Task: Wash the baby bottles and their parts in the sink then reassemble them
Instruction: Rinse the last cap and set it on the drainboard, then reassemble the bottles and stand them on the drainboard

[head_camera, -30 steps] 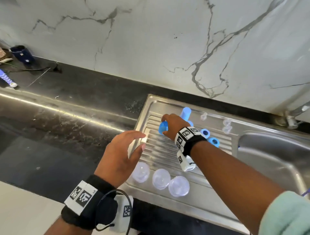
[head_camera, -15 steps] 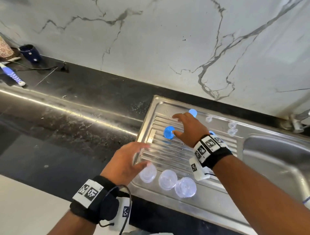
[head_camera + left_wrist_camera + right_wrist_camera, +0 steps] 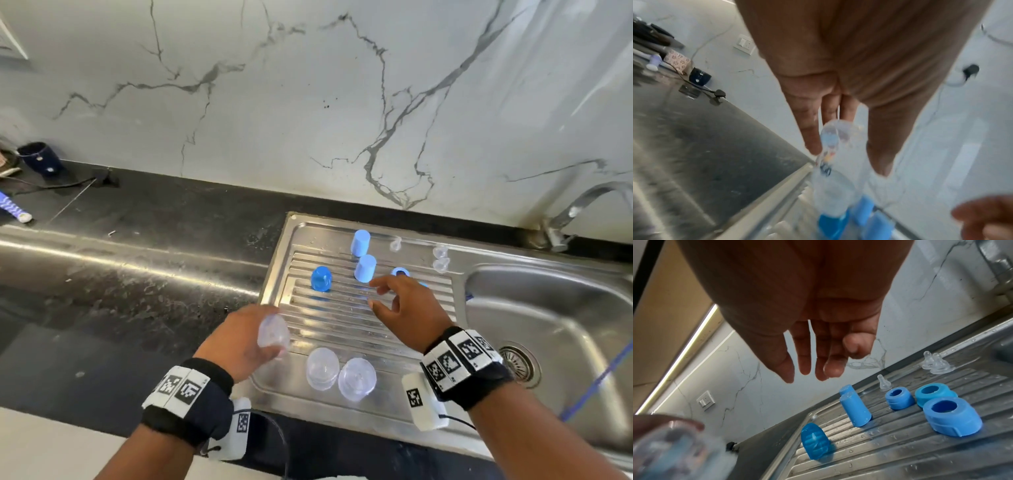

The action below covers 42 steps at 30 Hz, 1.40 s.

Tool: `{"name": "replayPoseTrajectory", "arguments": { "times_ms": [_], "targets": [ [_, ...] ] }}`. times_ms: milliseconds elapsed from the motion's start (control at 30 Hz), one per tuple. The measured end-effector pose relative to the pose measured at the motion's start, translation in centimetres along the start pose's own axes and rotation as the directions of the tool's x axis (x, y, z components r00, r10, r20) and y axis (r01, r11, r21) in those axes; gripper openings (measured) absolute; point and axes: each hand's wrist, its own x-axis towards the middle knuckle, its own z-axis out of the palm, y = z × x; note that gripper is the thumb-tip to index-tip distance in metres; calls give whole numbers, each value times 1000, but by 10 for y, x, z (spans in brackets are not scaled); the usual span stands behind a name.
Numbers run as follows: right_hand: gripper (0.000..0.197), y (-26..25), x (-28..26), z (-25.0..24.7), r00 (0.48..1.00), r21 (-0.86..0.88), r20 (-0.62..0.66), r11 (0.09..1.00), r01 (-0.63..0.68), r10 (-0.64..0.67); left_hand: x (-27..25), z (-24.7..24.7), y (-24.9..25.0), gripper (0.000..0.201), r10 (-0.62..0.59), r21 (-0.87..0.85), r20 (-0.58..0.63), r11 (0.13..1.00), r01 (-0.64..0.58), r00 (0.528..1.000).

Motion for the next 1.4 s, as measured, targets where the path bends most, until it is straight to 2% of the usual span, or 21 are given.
{"name": "replayPoseTrajectory", "arguments": {
  "times_ms": [67,133,200,233,267,333,367,400,433,467,533,633,700,767,867,967,1100,1200,1400],
  "targets": [
    [28,1,-7,-5,1000,4,-9,1000,-1,1,-1,-18,19,57,54,-136,-204,987,-83,977],
    [25,-2,-11,-13,999,73,-33,997,3,-1,-2,-32,44,54,57,-366,-369,909,-202,927],
    [23,-10,-14,-25,997,316,-48,948,-43,62,-3,-35,76,61,44,-600,-367,752,-273,929],
    [27,-14,-17,-32,994,517,-17,852,-85,109,-2,-31,92,65,69,-681,-337,671,-293,939],
    [35,-21,-18,-39,988,706,46,695,-136,146,-1,-26,104,67,99,-733,-307,609,-301,947],
    [48,-24,-26,-54,976,902,164,380,-206,141,2,-10,130,67,182,-760,-262,567,-319,948],
    [50,-19,-32,-62,977,931,172,303,-203,129,3,2,143,66,227,-745,-246,577,-334,942],
    [49,-14,-37,-68,980,941,156,282,-186,123,4,12,153,66,264,-715,-231,606,-347,936],
    [46,-9,-42,-74,983,938,121,310,-158,136,5,22,161,66,296,-671,-218,646,-363,930],
    [41,-2,-48,-79,985,916,74,380,-128,154,6,30,167,67,322,-622,-202,687,-375,925],
    [38,21,-62,-89,986,799,-14,594,-91,169,9,46,177,71,366,-532,-166,748,-396,916],
    [57,57,-82,-88,991,452,-71,889,-73,117,13,59,179,68,372,-433,-161,806,-404,914],
    [66,76,-93,-78,998,194,-37,980,-47,55,15,64,180,65,362,-396,-177,825,-403,915],
    [69,88,-100,-62,999,65,44,998,-13,11,15,66,181,61,354,-376,-186,836,-400,916],
    [73,102,-106,-36,986,25,161,999,31,-34,13,68,183,55,363,-341,-178,849,-403,915],
    [77,113,-108,-19,970,7,242,1000,-7,5,13,69,185,52,361,-311,-168,864,-396,917],
    [77,122,-109,-10,961,-11,278,1000,-10,13,14,68,185,51,347,-295,-165,876,-382,923],
    [87,128,-107,-13,953,-19,302,1000,7,-1,17,66,186,48,341,-280,-167,883,-376,925],
    [103,130,-95,-50,945,29,308,994,107,-111,25,64,190,46,331,-290,-182,882,-372,926]
  ]
}}
